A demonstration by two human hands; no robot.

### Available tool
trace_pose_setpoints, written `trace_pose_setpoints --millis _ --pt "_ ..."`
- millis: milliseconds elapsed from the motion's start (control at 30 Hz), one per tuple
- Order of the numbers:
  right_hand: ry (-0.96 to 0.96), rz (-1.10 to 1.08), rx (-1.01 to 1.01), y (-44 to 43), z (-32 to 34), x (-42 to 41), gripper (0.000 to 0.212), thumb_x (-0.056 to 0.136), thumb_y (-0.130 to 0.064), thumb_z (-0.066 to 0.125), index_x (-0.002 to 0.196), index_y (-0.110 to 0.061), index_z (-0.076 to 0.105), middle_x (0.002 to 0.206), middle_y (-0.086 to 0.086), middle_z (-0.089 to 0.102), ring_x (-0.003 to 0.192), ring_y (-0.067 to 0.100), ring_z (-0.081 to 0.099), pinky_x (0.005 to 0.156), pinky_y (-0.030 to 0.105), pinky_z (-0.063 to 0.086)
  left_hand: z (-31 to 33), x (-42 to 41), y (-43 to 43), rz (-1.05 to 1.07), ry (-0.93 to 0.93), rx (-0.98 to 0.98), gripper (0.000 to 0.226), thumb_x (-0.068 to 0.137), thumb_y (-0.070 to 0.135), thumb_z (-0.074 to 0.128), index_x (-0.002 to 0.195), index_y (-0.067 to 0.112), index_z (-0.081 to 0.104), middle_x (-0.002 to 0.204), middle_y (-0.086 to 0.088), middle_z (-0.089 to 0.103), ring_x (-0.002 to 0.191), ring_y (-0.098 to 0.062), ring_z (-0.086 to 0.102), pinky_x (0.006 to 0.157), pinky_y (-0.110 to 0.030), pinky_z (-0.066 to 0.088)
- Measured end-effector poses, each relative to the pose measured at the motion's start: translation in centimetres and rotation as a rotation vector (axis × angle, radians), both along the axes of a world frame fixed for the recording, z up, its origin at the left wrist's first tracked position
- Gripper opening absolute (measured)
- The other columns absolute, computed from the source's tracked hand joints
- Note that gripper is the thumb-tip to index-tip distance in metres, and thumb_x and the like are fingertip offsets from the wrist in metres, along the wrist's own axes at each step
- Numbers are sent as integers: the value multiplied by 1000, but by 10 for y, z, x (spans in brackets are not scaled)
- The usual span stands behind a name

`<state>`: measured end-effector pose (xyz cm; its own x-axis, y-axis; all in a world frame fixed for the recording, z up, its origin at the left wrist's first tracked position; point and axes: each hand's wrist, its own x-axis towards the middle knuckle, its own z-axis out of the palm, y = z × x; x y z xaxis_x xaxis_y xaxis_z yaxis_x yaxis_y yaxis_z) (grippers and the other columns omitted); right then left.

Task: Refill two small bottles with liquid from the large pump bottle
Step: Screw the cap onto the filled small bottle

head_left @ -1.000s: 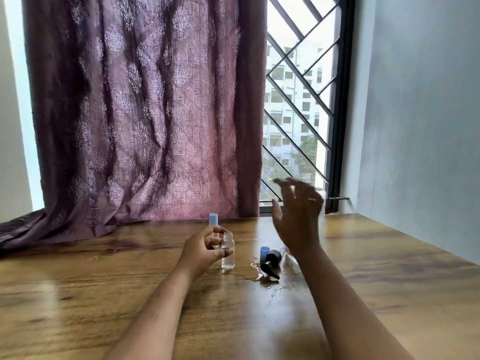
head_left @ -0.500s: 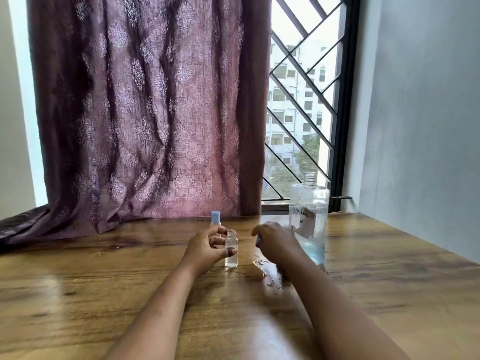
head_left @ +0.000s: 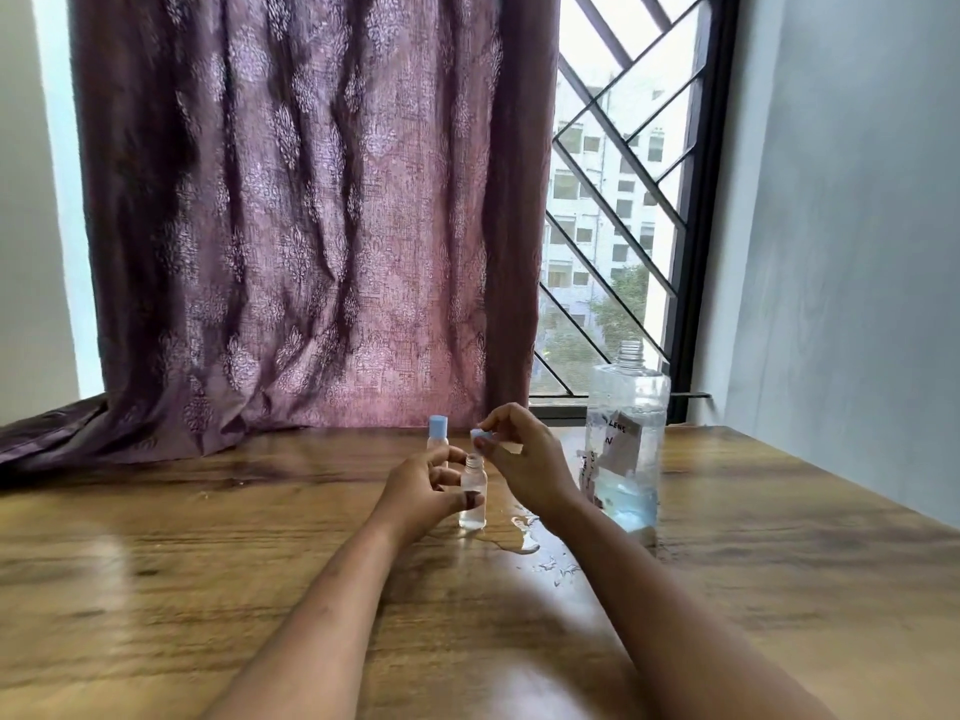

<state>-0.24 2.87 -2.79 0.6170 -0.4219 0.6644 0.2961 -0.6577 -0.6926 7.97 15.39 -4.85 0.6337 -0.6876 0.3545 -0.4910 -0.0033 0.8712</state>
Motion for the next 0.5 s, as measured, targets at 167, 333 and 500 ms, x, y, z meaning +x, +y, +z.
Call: trace_pose_setpoints --millis 167,333,500 --pt "126 85 -37 -1 1 -2 19 76 -3 73 87 -13 62 81 -7 65 72 -1 62 62 9 45 1 -1 0 -1 -3 8 37 72 9 78 93 29 56 78 4 64 80 -10 61 66 -12 45" --pt "180 28 -149 -2 4 -5 24 78 -13 73 102 -15 68 81 -16 61 70 -3 58 61 5 42 1 0 -1 8 -15 37 37 72 12 78 103 22 60 84 -1 66 82 -11 60 69 -14 45" --pt "171 -138 -316 -4 -3 2 25 74 -31 76 92 -17 68 75 -12 50 67 0 46 60 7 35 -2 2 -3 28 -13 27 45 69 13 80 107 26 59 84 1 66 81 -10 60 75 -22 46"
